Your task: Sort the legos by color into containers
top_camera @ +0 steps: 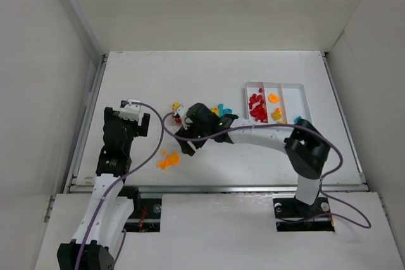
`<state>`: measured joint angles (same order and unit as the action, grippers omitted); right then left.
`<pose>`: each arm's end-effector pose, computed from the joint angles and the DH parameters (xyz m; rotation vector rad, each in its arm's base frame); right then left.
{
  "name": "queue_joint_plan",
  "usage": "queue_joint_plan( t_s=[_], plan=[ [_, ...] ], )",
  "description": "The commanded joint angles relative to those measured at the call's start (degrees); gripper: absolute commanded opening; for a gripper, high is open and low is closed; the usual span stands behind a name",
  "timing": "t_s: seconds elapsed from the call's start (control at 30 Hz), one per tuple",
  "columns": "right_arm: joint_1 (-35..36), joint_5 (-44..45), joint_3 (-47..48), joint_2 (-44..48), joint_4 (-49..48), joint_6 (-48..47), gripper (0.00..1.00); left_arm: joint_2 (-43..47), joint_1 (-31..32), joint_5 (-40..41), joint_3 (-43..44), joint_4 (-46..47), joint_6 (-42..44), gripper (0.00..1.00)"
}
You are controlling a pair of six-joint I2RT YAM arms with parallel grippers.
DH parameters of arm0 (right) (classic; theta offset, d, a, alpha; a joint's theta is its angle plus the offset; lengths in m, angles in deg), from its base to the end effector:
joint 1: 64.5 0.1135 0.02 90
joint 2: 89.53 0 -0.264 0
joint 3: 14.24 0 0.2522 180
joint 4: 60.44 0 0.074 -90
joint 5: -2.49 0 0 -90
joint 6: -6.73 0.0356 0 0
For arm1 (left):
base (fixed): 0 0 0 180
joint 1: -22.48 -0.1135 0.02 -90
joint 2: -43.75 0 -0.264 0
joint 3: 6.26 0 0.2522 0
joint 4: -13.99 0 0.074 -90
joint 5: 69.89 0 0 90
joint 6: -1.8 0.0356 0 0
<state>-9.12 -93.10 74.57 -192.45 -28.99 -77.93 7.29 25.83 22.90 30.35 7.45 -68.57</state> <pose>0.2245 0.3313 0.2312 -1.0807 2.2000 0.6092 0.1686 -0.0081 0.2589 0.3002 1.6616 0.2545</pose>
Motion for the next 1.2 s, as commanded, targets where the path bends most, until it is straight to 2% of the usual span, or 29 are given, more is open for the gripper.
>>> queue_joint_plan(
  t_s=[0.0,0.2,0.5,0.7,0.73,0.8,0.93,1.03,1.1,1.17],
  plan=[
    [1.93,-6.53,4.93,-4.13,-3.45,-2.44,0.8,0.96,-0.71,2.57,-0.35,3.58,-0.21,0.99],
    [5.62,-7.86,6.69,-8.96,-5.99,-2.44,0.8,1.49,-3.18,5.91,-0.88,5.26,-0.21,0.99],
    [8.96,-1.45,10.03,-16.25,-6.71,-1.92,0.8,0.96,-6.25,5.91,-0.88,4.73,-0.74,0.99],
    [8.96,0.22,11.17,-15.83,-8.63,-0.78,0.8,0.43,-6.26,10.91,0.88,3.41,-1.36,0.99],
    [8.96,0.22,11.17,-15.3,-9.34,-0.77,0.8,0.43,-6.26,11.62,1.66,2.8,-2.14,0.96],
    [9.48,0.84,11.87,-14.69,-10.48,-1.38,0.79,1.66,-6.26,12.15,3.68,0.44,-3.46,0.93],
    [10.1,0.85,14.77,-16.42,-11.89,-3.32,0.76,4.91,-6.26,6.55,5.01,-1.59,-5.05,0.91],
    [10.1,0.14,17.58,-20.12,-11.89,-3.32,0.68,6.58,-6.26,5.12,4.49,-1.6,-5.05,0.91],
    [10.1,1.35,18.29,-21.45,-11.89,-3.32,0.6,6.59,-6.26,5.91,4.48,-1.6,-4.35,0.91],
    [10.1,1.89,18.29,-22.76,-11.89,-3.32,0.58,6.59,-6.26,6.87,4.48,-3.0,-3.82,0.91]
  ],
)
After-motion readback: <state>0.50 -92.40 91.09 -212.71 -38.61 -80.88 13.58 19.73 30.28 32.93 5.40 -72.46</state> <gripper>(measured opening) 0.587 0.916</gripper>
